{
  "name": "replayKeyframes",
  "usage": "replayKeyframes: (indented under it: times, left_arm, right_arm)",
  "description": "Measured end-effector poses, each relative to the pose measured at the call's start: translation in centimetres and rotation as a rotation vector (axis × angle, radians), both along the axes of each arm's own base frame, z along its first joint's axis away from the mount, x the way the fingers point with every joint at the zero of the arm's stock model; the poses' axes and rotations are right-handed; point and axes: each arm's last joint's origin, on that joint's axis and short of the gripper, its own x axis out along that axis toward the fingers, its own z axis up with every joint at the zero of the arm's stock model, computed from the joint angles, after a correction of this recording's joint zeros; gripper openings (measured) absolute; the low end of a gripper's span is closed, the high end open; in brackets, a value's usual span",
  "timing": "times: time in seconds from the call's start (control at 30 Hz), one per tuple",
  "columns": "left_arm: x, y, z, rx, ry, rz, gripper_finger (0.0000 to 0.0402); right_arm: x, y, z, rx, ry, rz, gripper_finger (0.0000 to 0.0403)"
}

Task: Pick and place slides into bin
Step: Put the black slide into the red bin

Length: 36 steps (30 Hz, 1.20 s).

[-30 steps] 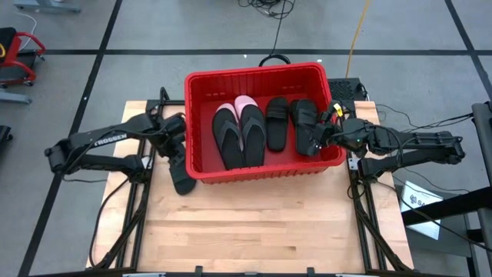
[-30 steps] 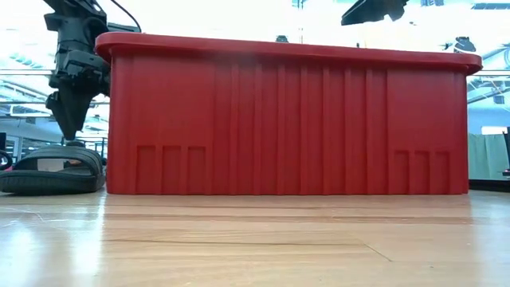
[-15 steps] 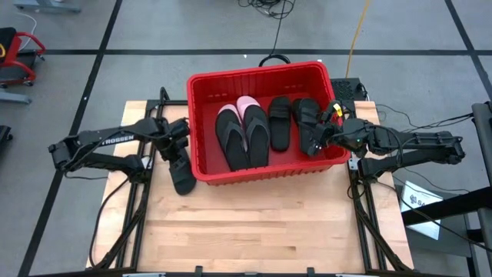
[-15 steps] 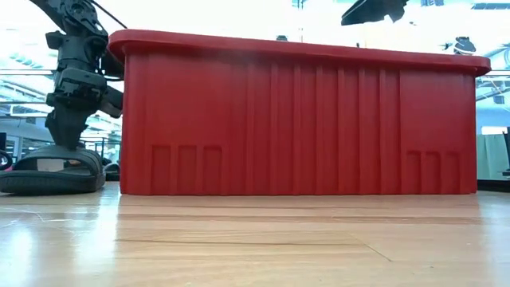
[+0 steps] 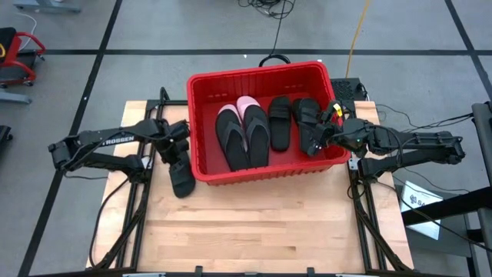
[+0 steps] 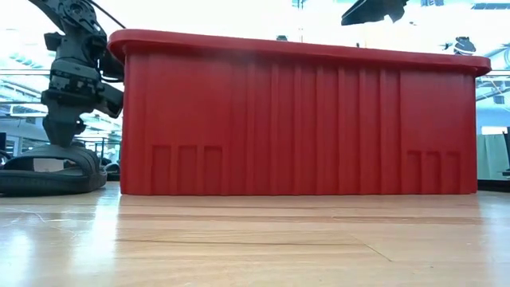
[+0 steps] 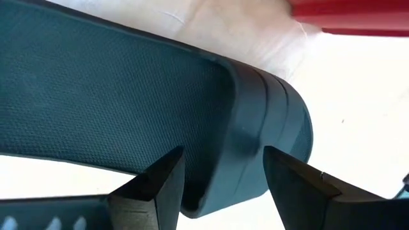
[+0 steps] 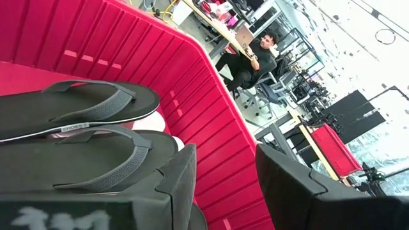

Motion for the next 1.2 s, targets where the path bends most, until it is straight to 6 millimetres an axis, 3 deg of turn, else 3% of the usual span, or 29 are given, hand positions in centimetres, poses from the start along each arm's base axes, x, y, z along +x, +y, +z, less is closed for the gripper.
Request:
replayKeyframes:
  times: [0.37, 0.77, 1.2]
  left_arm:
    - [0.3, -0.7, 0.0, 0.002, -0.003, -0.053, 0.0189]
    - [0.6, -1.5, 0.0, 0.002, 0.0, -0.097, 0.001]
    - [0.5, -1.7, 0.2, -0.044, 0.037, 0.033, 0.0003]
  right_arm:
    - [0.0, 0.0, 0.0, 0.0, 0.0, -0.001, 0.015]
    - [0.0, 0.0, 0.0, -0.001, 0.0, -0.001, 0.015]
    - [0.0, 0.0, 0.0, -0.006, 0.004, 0.0, 0.015]
